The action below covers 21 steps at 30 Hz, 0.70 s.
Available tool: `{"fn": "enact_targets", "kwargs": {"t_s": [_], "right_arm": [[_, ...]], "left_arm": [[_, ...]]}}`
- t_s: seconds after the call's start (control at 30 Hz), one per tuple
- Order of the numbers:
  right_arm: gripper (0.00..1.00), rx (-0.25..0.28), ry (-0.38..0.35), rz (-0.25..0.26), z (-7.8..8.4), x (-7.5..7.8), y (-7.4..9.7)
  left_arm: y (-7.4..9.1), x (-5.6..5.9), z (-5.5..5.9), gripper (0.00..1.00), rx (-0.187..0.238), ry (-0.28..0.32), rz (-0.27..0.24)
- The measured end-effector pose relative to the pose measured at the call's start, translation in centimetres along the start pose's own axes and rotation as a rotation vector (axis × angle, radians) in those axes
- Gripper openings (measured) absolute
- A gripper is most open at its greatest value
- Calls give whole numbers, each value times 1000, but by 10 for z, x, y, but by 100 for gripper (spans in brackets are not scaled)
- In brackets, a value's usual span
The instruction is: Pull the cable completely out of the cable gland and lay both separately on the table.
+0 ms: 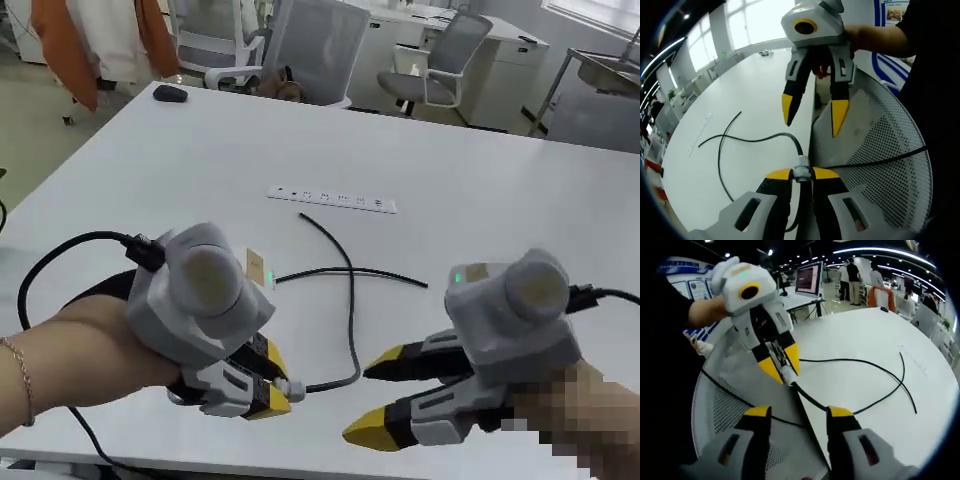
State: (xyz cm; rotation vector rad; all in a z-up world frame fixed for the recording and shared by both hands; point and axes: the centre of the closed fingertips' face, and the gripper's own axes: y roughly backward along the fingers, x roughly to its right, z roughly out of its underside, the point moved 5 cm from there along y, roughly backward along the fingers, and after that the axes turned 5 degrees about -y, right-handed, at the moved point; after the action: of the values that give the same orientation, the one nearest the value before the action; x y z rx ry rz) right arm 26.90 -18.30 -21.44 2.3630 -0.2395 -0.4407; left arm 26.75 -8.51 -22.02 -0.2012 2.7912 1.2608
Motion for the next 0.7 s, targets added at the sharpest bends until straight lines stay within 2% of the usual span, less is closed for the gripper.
{"fn": "enact_targets", "kwargs": {"t_s": [0.07,0.23,0.27,0.4,0.53,0.7], "right_arm": [[43,-10,17,-57,-11,-1,-4],[34,-38,35,-156,-29,0,-15],[33,-65,52,-189,-30,-1,-18],[31,-131,43,-249,-28,1,-26],[28,-163,37,-282,-25,1,-32],[24,-211,43,-338,-20,-8,-39]], "left_arm": [[1,2,-2,16,-2,-8,9],[0,9,-6,16,-15,-47,28],[0,10,-6,16,-23,-61,26],[1,14,-5,16,-47,-96,27],[1,14,-4,16,-51,-100,32],[2,15,-5,16,-48,-102,34]]}}
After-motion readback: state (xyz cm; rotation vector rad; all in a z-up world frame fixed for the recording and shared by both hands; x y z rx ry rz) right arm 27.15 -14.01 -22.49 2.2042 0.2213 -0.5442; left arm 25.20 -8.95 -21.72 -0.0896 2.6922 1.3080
